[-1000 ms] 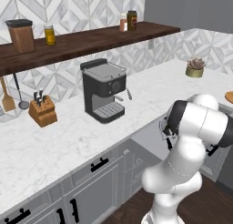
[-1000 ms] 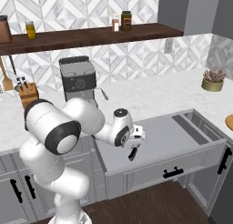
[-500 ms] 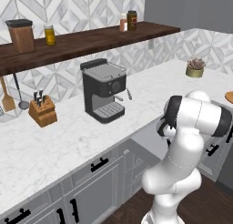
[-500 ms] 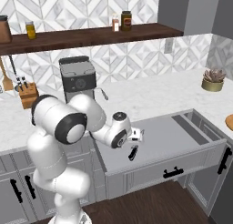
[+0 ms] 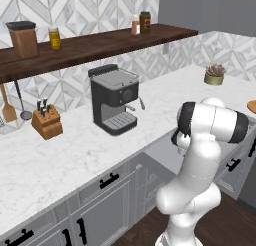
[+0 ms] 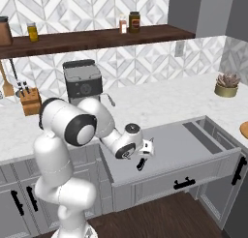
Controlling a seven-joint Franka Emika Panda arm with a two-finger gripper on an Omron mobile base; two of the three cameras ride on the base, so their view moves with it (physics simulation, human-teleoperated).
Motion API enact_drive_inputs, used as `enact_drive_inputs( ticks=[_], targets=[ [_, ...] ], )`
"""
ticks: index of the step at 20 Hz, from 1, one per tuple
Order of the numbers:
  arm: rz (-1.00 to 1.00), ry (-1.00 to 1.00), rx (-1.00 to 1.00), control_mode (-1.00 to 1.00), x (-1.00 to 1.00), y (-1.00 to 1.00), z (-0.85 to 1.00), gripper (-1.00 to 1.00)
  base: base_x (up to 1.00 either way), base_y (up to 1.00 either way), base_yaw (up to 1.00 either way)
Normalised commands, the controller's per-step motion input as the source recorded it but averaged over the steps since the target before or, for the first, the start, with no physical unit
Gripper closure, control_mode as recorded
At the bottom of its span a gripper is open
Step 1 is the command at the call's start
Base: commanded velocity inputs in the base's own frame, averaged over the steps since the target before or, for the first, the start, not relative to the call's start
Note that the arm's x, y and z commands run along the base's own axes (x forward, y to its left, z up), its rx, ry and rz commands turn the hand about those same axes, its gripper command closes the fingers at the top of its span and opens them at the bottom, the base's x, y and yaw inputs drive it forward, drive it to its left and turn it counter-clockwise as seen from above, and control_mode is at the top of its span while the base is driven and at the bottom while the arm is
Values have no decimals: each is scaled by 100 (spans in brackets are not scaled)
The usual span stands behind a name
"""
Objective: Pick up the knife from the drawer and place it on the cutting board. Then place the meat from the plate to the cutting board.
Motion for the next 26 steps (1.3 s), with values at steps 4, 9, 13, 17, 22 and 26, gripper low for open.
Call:
enact_drive_inputs(
  ticks=[4,9,13,17,22,26],
  targets=[
    [-5,0,0,-100,30,-7,-3,-100,0,0,0],
    [0,0,0,-100,24,0,-14,-100,0,0,0],
    [0,0,1,-100,5,0,-18,-100,0,0,0],
    [0,0,2,-100,9,0,-26,-100,0,0,0],
    [0,0,3,-100,13,0,-28,-100,0,0,0],
    [0,0,1,-100,8,-3,-30,-100,0,0,0]
  ],
)
